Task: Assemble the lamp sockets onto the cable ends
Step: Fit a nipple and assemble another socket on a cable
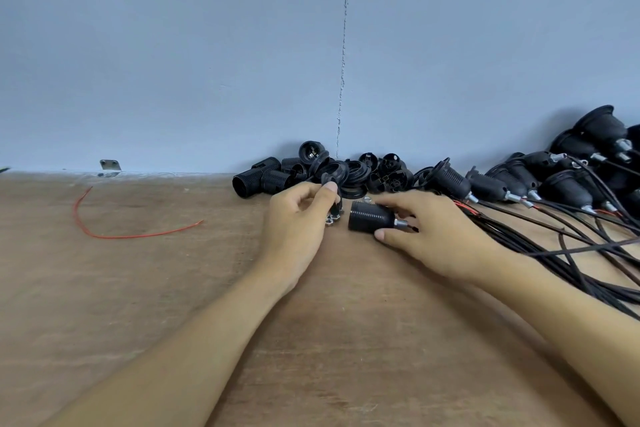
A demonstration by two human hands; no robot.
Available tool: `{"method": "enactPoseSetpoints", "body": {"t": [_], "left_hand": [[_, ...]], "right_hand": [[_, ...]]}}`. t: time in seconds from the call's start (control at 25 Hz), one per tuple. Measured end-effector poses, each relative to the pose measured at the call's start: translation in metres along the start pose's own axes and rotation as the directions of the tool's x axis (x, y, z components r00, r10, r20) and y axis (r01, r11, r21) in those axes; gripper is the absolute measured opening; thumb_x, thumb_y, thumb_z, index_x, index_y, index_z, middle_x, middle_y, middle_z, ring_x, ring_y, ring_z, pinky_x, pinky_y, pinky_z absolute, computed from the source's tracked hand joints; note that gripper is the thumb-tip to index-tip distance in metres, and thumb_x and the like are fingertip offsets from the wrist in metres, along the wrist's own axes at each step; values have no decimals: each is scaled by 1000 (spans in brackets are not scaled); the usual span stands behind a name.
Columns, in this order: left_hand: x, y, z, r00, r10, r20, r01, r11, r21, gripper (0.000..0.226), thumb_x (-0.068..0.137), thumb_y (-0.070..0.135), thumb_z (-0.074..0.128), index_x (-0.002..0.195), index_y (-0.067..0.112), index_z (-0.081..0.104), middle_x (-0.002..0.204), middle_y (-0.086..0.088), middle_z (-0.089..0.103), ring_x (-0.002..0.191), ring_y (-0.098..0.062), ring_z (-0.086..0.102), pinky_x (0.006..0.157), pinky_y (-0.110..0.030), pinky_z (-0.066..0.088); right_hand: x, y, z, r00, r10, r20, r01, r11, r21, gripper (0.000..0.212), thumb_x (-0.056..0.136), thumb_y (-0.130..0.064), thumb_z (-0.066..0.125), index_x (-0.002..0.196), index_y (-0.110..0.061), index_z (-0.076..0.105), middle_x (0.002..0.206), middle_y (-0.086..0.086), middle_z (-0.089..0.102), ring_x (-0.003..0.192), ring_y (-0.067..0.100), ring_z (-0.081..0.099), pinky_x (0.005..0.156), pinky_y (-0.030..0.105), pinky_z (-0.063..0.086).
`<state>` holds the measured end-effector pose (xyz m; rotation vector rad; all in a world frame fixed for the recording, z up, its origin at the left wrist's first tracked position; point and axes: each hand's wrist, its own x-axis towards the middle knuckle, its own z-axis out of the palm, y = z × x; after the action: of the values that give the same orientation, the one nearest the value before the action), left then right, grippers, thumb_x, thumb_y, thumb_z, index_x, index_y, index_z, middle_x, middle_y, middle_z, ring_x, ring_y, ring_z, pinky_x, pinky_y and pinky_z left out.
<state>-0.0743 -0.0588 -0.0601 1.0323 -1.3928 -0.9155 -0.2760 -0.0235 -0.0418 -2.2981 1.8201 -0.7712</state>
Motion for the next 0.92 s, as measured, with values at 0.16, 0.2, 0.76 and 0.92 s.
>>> {"method": "enactPoseSetpoints", "body": {"t": [0.16, 0.2, 0.76, 0.92], "left_hand": [[-6, -3, 1, 988, 86, 132, -106, 983, 152, 16, 90, 31, 75, 75, 25, 80, 88, 18, 77, 85, 0, 70, 82, -26, 52], [-6, -4, 1, 987, 91, 135, -114, 978, 175, 15, 88, 33, 77, 74, 27, 79, 92, 21, 76, 87, 3, 69, 80, -20, 49], [-2, 2, 5, 955, -188, 230, 266, 885, -382, 13, 100, 19, 61, 107, 13, 70, 116, -16, 73, 113, -24, 71, 91, -35, 61], [-4, 5, 5, 946, -171, 274, 281, 853, -440, 14, 92, 22, 68, 101, 18, 77, 114, -11, 76, 114, -22, 71, 93, -33, 59]], "right_hand": [[-12, 8, 7, 995, -90, -45, 93, 994, 57, 47, 92, -37, 67, 137, -36, 54, 127, -17, 63, 115, 5, 57, 99, 29, 46], [-13, 8, 7, 993, -102, -51, 106, 991, 86, 46, 93, -36, 66, 137, -35, 54, 126, -16, 63, 114, 4, 57, 97, 26, 47], [-13, 3, 6, 993, -45, -106, 76, 949, 307, 22, 97, -40, 58, 117, -37, 67, 87, -15, 68, 84, 5, 63, 76, 22, 48], [-12, 2, 5, 998, 13, -68, 16, 912, 410, 21, 99, -41, 54, 112, -34, 69, 83, -9, 71, 79, 10, 67, 78, 23, 50]]}}
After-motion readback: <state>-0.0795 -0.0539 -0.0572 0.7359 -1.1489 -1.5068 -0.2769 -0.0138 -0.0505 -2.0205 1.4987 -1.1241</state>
